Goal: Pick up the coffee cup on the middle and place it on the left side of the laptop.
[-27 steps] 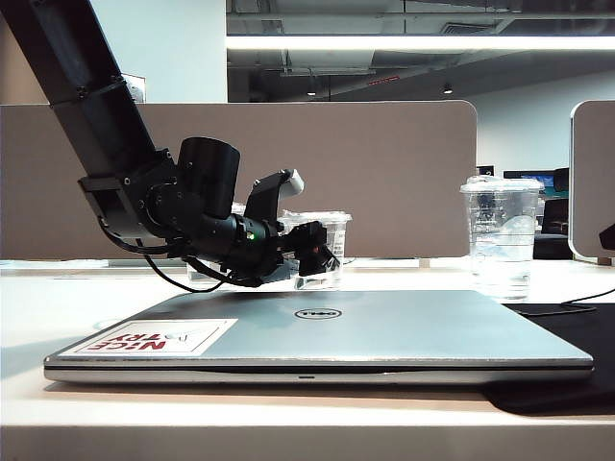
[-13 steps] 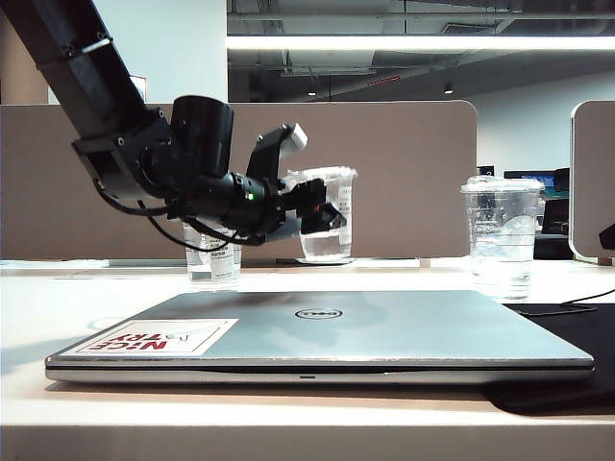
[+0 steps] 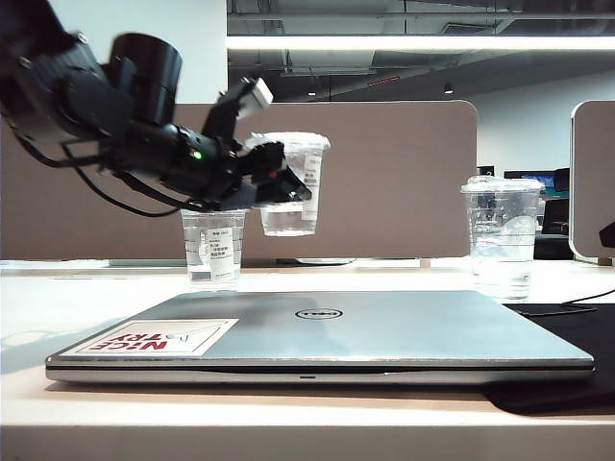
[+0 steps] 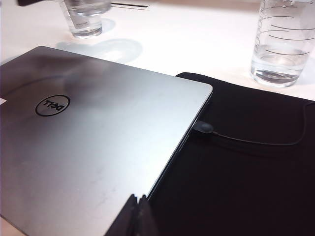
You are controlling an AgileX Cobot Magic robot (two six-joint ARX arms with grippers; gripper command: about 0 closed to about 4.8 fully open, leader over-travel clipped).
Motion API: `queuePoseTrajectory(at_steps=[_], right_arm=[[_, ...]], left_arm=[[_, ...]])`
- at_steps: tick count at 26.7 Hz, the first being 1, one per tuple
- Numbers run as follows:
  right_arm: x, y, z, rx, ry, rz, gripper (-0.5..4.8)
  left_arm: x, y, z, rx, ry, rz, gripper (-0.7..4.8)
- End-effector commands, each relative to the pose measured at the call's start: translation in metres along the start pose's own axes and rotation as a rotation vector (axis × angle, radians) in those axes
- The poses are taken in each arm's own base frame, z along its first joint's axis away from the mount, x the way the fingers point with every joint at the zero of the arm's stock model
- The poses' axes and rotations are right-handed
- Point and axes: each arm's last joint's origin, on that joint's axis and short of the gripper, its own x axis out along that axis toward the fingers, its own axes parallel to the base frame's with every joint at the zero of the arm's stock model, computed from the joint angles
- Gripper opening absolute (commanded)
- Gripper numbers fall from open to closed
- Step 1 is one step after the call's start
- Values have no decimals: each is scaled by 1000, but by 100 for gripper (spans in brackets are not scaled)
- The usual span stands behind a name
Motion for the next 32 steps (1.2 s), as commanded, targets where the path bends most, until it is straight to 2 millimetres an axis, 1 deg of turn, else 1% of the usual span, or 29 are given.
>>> queuePoseTrajectory(at_steps=[1,4,10,12,15,16,17,20,22,23,25,27,32], right_arm=[[0,0,1,0,-15,0,-5],[0,0,1,0,-16,1,-5],[0,0,1,0,-16,0,-5],[0,0,1,0,-16,0,-5],[0,0,1,0,-16,0,-5],[0,0,1,0,-16,0,-5],[0,0,1,0,-16,0,-5],[0,0,1,0,-17,0,-5],[0,0,1,0,-25,1,-5],[-1,0,2,0,-31,1,-5],[-1,0,2,0,-37,1,-5],[-1,0,2,0,-38,1,-5],[-2,0,3,0,-46,2,-5]], left_arm=[[-23,-3,9,22,-50,23,339],[-47,-4,7,17,-46,52,339],[-84,-5,-6,11,-47,116,339],[-105,-7,-17,4,-56,186,339],[-123,-10,-31,-1,-46,269,339],[-126,-11,-34,-6,-45,282,339],[-130,-12,-42,-14,-33,331,339],[-140,-15,-56,-18,-9,425,336],[-149,-14,-65,-22,-14,469,335],[-155,-10,-70,-39,-8,517,335],[-163,0,-73,-65,-6,564,335],[-166,5,-74,-65,-23,563,335],[-164,11,-79,-67,-66,564,335]])
